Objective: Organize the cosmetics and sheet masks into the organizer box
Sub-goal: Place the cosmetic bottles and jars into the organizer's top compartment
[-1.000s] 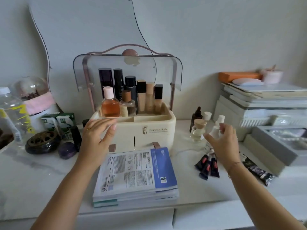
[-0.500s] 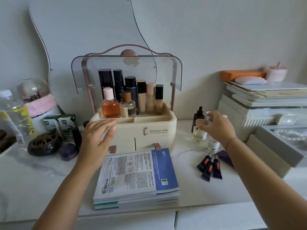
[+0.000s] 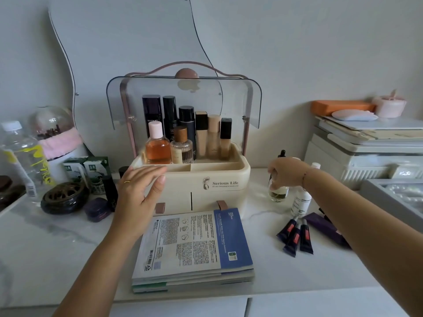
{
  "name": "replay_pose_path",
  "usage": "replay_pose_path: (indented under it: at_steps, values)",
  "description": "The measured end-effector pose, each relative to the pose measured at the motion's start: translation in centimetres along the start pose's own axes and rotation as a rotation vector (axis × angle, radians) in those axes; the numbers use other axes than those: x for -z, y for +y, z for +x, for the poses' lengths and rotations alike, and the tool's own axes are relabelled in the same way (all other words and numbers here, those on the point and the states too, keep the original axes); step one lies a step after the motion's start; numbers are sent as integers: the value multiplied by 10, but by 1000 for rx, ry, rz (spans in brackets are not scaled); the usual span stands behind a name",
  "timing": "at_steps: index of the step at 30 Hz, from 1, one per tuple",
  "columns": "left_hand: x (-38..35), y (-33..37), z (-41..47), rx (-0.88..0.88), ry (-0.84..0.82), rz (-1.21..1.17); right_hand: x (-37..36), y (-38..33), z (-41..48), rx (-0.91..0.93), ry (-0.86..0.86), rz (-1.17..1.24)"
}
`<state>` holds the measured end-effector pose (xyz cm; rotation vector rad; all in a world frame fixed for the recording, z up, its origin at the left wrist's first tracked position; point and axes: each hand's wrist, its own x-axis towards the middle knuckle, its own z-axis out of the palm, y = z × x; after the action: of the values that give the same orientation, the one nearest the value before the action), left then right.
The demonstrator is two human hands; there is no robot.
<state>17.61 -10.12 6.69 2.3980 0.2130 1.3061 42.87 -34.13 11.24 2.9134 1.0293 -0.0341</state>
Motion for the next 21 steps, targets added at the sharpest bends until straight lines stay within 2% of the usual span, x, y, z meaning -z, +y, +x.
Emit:
replay_pose_path:
  at_steps: [9, 14, 17, 21]
  values:
    - [0, 0, 0, 7, 8, -29, -12, -14, -1, 11, 60, 307]
    - [-1, 1, 0, 15, 8, -46, -50, -21, -9, -151, 293, 720]
    - [0, 1, -1, 17, 10, -58, -72, -29, -14, -223, 361, 926]
    - [1, 1, 0, 1, 11, -66, -79, -34, -21, -191, 342, 907]
